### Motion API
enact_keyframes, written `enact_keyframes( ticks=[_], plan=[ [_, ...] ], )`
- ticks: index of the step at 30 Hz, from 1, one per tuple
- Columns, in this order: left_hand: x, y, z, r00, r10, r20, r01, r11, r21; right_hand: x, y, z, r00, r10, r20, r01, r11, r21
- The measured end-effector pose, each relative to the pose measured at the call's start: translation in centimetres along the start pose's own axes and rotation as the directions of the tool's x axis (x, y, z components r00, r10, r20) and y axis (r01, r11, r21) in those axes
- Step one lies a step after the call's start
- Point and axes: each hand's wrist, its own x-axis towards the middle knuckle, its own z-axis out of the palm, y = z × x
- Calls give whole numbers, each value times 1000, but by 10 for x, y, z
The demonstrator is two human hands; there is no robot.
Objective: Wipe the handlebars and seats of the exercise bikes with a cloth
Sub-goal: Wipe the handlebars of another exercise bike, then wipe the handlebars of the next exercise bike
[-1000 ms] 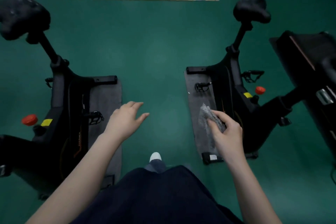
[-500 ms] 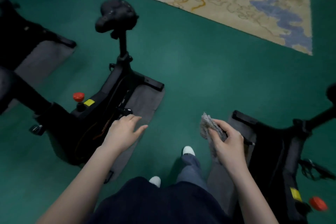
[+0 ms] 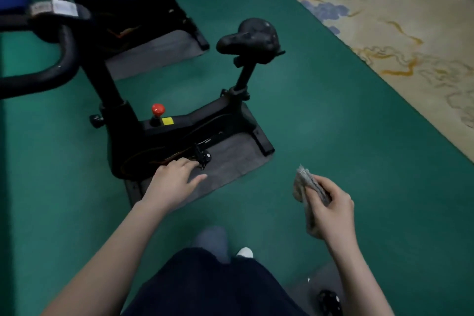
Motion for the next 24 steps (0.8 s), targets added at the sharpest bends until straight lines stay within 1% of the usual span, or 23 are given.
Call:
enact_keyframes(
  ticks=[5,10,14,16,20,24],
  plan=[
    [10,5,-1,992,-126,-6,126,992,-22,48,-21,19,984,-97,147,95,995,15],
    [29,-13,1,974,-226,-14,224,971,-80,88,-44,63,936,-180,302,180,983,31],
    [49,-42,-5,948,-319,-12,312,933,-179,122,-69,100,888,-239,393,248,968,27],
    [58,-57,-10,927,-373,-28,357,905,-230,139,-84,117,860,-286,423,305,952,24],
    [69,-81,-22,891,-452,-30,428,862,-270,171,-115,152,806,-332,489,378,926,7],
    [69,-97,-34,841,-538,-46,494,802,-336,191,-148,187,717,-420,557,479,877,44]
  ],
)
